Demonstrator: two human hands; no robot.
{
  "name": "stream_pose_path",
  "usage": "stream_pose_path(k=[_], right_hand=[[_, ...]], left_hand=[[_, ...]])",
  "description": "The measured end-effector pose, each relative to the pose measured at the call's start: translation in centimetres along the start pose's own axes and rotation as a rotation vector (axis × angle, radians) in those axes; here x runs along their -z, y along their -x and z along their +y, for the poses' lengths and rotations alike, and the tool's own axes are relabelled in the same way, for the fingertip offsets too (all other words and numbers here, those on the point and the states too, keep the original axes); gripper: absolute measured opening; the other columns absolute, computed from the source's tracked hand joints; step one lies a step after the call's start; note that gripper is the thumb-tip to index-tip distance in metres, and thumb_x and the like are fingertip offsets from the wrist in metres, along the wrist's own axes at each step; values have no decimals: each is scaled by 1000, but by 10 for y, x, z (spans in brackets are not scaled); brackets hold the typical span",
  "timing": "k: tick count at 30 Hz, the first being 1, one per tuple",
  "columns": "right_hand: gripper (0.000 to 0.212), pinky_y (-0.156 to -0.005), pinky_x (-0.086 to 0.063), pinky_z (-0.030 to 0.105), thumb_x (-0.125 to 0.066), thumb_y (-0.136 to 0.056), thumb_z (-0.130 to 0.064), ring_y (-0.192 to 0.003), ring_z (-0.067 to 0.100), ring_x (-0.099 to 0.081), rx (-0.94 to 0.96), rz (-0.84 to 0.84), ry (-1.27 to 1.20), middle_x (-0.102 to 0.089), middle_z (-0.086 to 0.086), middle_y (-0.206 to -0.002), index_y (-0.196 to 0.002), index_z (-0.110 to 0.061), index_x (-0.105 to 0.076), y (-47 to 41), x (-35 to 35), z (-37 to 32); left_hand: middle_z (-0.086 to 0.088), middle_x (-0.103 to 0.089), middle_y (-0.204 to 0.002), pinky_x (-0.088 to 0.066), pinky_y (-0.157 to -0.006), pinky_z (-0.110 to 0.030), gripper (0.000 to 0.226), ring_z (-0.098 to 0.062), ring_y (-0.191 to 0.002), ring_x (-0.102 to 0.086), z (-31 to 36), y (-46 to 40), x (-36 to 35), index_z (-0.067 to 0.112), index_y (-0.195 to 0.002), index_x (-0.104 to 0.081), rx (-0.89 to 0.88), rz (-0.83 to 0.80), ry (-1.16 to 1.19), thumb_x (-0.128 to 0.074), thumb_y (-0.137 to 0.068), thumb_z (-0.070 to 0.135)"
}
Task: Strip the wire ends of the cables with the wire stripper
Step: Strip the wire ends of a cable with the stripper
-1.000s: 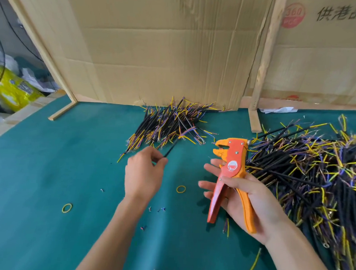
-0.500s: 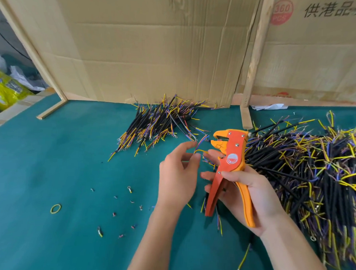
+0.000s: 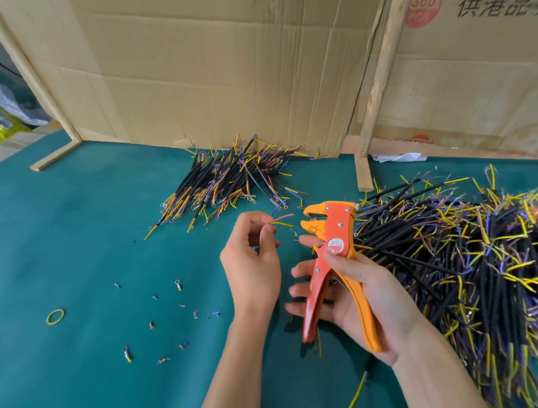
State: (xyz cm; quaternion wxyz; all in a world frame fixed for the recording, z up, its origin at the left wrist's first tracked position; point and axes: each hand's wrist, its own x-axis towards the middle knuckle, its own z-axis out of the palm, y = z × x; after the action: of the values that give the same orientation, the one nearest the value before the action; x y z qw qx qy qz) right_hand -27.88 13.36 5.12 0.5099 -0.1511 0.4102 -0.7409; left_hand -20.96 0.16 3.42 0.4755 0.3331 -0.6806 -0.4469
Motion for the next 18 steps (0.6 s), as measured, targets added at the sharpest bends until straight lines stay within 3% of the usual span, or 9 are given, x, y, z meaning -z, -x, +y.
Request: stream_pose_path(k=[7,13,18], right_hand=[[48,-70,-56,49,-72,-78,-4,-75,37,-63,17,-38,96,-64,25,-94,-126,-9,-68,1,1,4],[43,-56,-49,42,-74,-80,-6,-59,30,-50,7,-44,56,-47,15,-73,-121,0,-65,1,-7,5],[32,-46,-40,32,-71,-87,-13,-47,22,-39,10,-13,45,-40,9,-66,-117,-3,-70,0,-9,7]], left_hand=[[12,-64,-76,-48,-64,-19,25,-13,-67,-65,-3,0,-2,25,-86,-62,-54,-37,-11,-57,-95,2],[11,-63,-75,-47,-63,-22,24,-18,-68,-61,-3,2,-4,23,-86,-62,-76,-90,-11,-57,-94,1],[11,-64,-74,-44,-62,-15,25,-12,-65,-59,-2,2,-4,23,-87,-64,-81,-98,9,-58,-94,-1]])
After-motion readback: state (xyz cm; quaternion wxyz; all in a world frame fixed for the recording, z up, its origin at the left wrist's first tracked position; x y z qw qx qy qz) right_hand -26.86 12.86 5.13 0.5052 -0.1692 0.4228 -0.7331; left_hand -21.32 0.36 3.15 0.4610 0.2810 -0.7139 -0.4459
